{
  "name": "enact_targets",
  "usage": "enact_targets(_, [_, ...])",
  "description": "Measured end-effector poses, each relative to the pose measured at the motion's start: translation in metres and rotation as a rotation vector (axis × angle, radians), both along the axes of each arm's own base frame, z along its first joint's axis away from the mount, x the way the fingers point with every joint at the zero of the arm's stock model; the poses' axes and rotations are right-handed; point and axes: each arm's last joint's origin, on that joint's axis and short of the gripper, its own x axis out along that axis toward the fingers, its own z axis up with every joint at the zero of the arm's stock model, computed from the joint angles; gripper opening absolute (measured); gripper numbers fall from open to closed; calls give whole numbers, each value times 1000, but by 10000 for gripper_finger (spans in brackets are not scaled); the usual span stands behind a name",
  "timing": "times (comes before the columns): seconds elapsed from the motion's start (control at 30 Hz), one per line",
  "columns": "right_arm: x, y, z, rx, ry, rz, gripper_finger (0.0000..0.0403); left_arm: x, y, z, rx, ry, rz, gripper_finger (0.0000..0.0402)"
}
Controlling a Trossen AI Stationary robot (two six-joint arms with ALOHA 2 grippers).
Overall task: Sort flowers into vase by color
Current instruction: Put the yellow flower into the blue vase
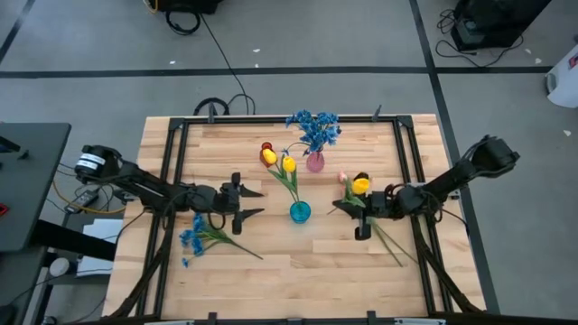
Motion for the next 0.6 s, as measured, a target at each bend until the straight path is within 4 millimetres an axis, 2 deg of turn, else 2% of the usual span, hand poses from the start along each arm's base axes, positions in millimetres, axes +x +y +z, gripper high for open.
enact_targets(0.2, [22, 8, 3, -39, 7, -6, 16, 22, -4, -9, -2, 62, 1, 218])
enact_targets(0.37, [40, 15, 10, -78, -54, -26, 16, 44, -8, -16, 1, 98, 1, 218])
enact_targets(0.6, [68, 14, 18, -101, -47, -26, 16, 71, -14, -28, -40, 135, -1, 220])
